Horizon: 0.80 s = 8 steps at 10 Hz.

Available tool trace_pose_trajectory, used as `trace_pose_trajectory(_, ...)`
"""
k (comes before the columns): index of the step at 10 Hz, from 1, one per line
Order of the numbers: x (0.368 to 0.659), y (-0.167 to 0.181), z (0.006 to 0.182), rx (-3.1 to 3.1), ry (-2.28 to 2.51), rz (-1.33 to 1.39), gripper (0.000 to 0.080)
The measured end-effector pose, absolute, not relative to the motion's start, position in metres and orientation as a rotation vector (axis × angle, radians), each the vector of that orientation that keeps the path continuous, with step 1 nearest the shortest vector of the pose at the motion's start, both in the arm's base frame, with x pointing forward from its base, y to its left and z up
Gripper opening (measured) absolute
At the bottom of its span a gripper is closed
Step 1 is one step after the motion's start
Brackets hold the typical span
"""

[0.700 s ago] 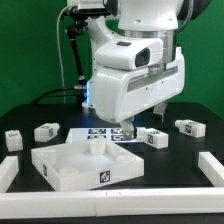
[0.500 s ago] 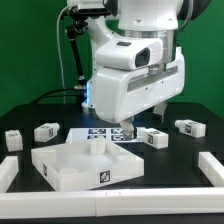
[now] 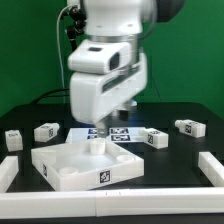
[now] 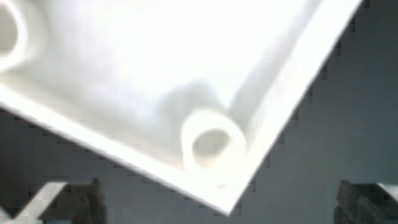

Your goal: Assemble square table

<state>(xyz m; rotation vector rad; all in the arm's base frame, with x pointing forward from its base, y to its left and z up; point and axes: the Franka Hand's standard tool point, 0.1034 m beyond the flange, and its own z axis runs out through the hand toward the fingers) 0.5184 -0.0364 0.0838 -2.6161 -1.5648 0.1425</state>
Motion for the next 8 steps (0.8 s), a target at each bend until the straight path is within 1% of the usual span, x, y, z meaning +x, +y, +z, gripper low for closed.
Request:
trace_pose_trajectory(1,0.516,-0.045,0.082,-2.606,-1.582,0.117,0.0650)
trace_pose_trajectory(5,0.515,-0.046,0.080,-2.594,-1.601,0.120,0.0650)
trace_pose_trajectory(6,0.505,-0.051,0.077,-2.506,-1.729,0.113,0.0650)
trace_pose_trajectory(8,0.475,-0.071,0.068,-2.337,-1.972,0.066,0.0650)
